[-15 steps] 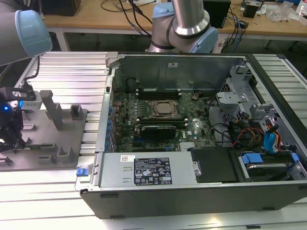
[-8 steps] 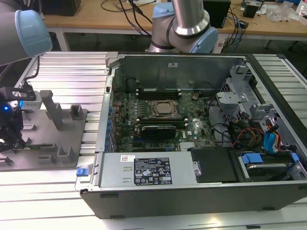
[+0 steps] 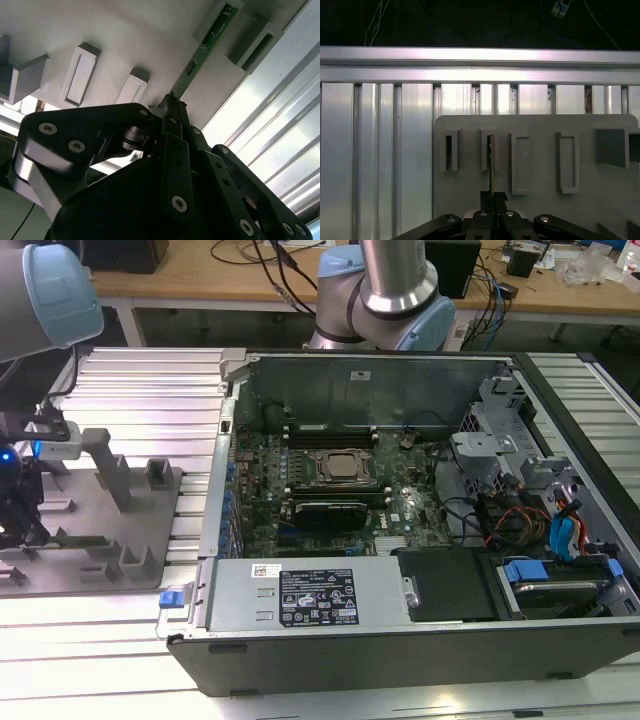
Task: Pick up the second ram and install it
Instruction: 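Pick up the second ram and move it above second insertion slot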
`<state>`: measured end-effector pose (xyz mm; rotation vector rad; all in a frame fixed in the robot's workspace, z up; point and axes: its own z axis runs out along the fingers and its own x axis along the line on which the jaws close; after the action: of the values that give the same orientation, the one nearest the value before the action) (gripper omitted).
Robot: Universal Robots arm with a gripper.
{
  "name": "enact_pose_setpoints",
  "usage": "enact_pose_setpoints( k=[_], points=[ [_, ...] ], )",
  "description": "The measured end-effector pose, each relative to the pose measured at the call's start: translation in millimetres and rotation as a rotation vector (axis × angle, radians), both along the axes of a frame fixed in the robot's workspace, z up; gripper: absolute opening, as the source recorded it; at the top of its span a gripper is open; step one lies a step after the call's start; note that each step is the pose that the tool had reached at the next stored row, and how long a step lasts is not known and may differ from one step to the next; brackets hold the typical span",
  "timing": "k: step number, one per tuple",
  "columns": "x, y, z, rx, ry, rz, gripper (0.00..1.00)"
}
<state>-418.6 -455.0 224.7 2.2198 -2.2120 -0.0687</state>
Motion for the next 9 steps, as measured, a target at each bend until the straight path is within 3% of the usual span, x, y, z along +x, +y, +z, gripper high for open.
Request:
enact_pose_setpoints(
  k=[9],
  points=[
    [0.0, 0.1, 45.7, -0.005, 0.0, 0.0, 0.09]
  ],
)
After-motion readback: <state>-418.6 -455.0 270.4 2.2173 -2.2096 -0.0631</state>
